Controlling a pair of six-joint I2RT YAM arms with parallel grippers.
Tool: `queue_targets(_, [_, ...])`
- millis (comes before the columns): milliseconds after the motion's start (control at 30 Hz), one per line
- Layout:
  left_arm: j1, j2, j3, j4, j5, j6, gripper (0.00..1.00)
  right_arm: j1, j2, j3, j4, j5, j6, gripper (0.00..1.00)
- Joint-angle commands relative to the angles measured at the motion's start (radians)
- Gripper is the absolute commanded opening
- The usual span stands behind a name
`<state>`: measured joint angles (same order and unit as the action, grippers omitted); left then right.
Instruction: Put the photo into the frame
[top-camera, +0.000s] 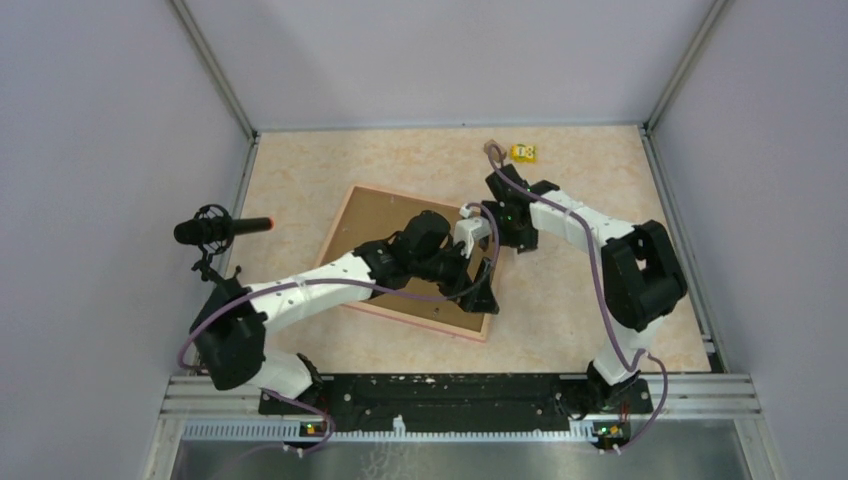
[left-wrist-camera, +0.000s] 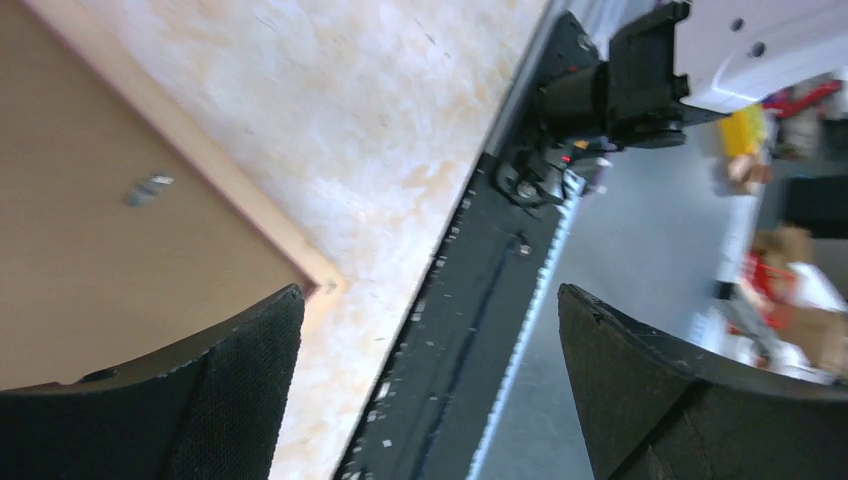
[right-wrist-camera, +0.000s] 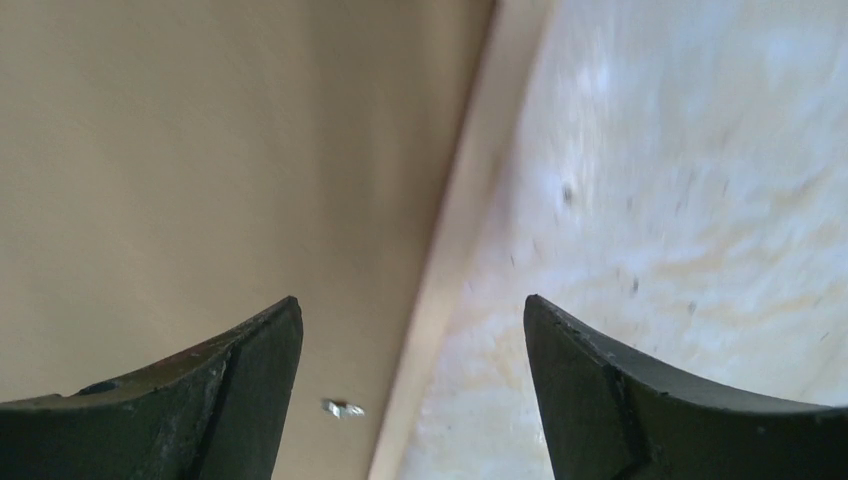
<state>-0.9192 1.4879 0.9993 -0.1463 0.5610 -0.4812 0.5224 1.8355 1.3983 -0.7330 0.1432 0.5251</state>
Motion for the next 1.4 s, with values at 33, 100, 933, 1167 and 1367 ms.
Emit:
queue_targets(33, [0.003, -0.181, 0.107, -0.197, -0.388, 0.205, 0.99, 0.028, -0.179, -0.307, 0.169, -0.093, 0.159, 0.79])
queue_targets(100, [0.023, -0.208, 0.162, -0.276, -0.596, 0.211, 0.99, 0.033, -0.194, -0.369, 0.223, -0.101, 0.165, 0.77])
queue_targets(933, [0.809, -0.001, 0.061, -0.496, -0.344, 0.151, 0.98, -0.068, -0.144, -0.327, 0.061, 0.224, -0.072, 0.44])
queue_targets(1167, [0.823, -0.022, -0.03, -0.467, -0.421, 0.184, 0.98, -0.068, -0.122, -0.193, -0.06, 0.163, -0.063, 0.68])
queue_targets(1367, [0.828, -0.002, -0.048, -0.446, -0.423, 0.178, 0.98, -0.068, -0.149, -0.208, -0.075, 0.024, 0.239, 0.7])
